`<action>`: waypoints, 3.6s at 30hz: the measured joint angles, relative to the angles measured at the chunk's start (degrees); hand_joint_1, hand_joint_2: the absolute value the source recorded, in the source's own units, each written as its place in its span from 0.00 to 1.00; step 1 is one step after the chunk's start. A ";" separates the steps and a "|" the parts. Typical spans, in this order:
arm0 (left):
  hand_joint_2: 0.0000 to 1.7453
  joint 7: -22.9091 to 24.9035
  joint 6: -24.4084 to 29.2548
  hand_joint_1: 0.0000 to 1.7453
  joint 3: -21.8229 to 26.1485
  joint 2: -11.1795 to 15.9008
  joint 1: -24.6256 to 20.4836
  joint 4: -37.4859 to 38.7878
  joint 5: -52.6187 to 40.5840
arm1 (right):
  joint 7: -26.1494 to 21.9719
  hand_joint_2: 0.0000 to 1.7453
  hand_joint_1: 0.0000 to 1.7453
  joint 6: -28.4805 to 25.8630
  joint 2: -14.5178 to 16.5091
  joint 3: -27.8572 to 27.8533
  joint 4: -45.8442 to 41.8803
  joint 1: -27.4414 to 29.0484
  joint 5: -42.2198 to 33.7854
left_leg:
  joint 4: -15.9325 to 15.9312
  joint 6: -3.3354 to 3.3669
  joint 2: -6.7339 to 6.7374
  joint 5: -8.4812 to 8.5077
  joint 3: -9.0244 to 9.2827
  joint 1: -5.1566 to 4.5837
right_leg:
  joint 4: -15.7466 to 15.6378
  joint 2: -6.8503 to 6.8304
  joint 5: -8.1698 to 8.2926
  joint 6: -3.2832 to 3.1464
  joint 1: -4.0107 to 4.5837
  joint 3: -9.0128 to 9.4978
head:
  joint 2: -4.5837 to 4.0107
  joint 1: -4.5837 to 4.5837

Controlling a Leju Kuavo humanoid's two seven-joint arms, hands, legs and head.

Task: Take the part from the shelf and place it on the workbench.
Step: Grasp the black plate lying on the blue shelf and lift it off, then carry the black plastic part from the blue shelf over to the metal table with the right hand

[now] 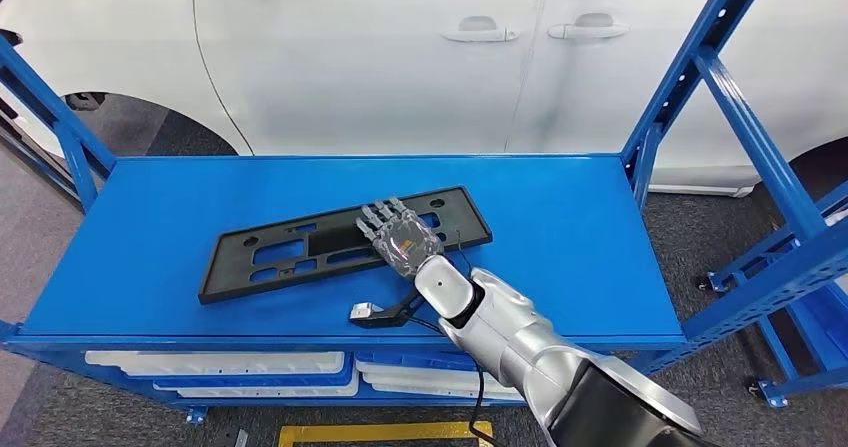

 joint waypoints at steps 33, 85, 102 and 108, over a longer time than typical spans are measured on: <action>0.00 -5.61 1.67 0.00 -2.77 0.08 0.35 0.00 -4.63 | -21.56 1.00 1.00 -6.92 0.17 -12.49 -12.42 3.98 -25.16 | -0.02 0.39 -0.07 -0.03 -0.33 0.30 | 0.64 -0.04 -0.31 0.73 -0.06 -0.81 | 0.00 0.01; 0.00 -2.27 0.28 0.00 0.49 2.67 3.91 0.09 -4.37 | -48.80 1.00 1.00 27.32 -16.21 -19.29 -83.48 36.47 -81.73 | 13.77 -1.21 0.35 -8.26 -7.10 0.12 | 0.33 -0.83 -1.14 -1.01 -0.64 0.98 | 0.00 -0.01; 0.00 -2.30 1.94 0.00 1.58 3.32 3.69 0.09 -3.10 | -48.80 1.00 1.00 28.15 -19.02 -19.33 -84.32 37.19 -82.82 | -1.67 2.17 0.97 -0.04 1.68 -0.27 | 17.65 -0.72 -7.37 2.63 -1.02 -7.36 | 0.00 0.01; 0.00 -2.87 2.23 0.00 2.97 3.45 3.72 0.09 -2.26 | -48.80 1.00 1.00 29.04 -19.19 -19.65 -84.29 36.99 -84.24 | 1.30 0.47 0.83 2.09 -3.05 -0.22 | 1.72 -0.49 -5.59 2.07 -1.16 5.29 | 0.00 -0.01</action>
